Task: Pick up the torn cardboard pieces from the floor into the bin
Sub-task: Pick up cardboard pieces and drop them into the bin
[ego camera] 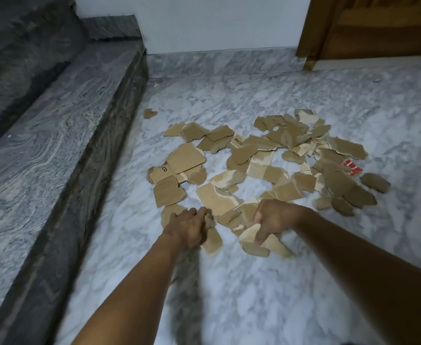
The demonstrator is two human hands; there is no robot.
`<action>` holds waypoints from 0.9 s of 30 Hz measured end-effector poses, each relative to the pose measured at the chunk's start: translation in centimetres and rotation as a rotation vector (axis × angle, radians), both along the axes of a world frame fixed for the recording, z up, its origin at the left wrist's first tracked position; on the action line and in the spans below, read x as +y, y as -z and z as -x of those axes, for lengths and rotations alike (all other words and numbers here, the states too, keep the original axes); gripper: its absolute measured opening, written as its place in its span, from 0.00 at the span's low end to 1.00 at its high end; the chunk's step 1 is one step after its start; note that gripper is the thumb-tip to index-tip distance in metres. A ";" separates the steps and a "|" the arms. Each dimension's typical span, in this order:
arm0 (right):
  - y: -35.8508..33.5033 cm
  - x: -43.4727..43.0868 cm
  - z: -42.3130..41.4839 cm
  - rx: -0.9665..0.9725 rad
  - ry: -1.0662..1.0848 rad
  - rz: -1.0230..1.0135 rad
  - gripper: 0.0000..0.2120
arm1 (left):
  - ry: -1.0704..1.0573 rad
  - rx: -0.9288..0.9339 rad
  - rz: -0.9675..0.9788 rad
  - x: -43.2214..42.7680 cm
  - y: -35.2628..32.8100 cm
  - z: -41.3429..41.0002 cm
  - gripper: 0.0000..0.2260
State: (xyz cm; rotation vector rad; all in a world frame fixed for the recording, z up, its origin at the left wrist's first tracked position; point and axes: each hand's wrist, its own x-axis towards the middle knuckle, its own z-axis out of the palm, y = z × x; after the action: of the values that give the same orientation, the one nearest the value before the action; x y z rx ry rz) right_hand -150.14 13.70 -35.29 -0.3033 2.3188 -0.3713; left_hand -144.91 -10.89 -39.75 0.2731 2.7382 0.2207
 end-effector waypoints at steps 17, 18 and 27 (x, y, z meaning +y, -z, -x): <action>1.0 -6.6 1.0 0.376 -0.301 -0.204 0.14 | -0.512 -0.114 -0.461 -6.6 2.6 1.0 0.11; 2.1 -6.8 0.8 0.434 -0.374 -0.257 0.12 | -0.517 -0.088 -0.463 -6.5 3.5 0.9 0.15; 5.4 -6.8 0.5 0.586 -0.444 -0.256 0.27 | -0.585 -0.075 -0.254 -5.6 2.5 0.9 0.20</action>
State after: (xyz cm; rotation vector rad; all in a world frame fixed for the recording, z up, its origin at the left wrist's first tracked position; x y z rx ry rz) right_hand -150.63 6.85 -40.72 -0.8704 2.7195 0.2731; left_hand -145.77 -16.45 -42.28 -0.4714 2.6419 0.7175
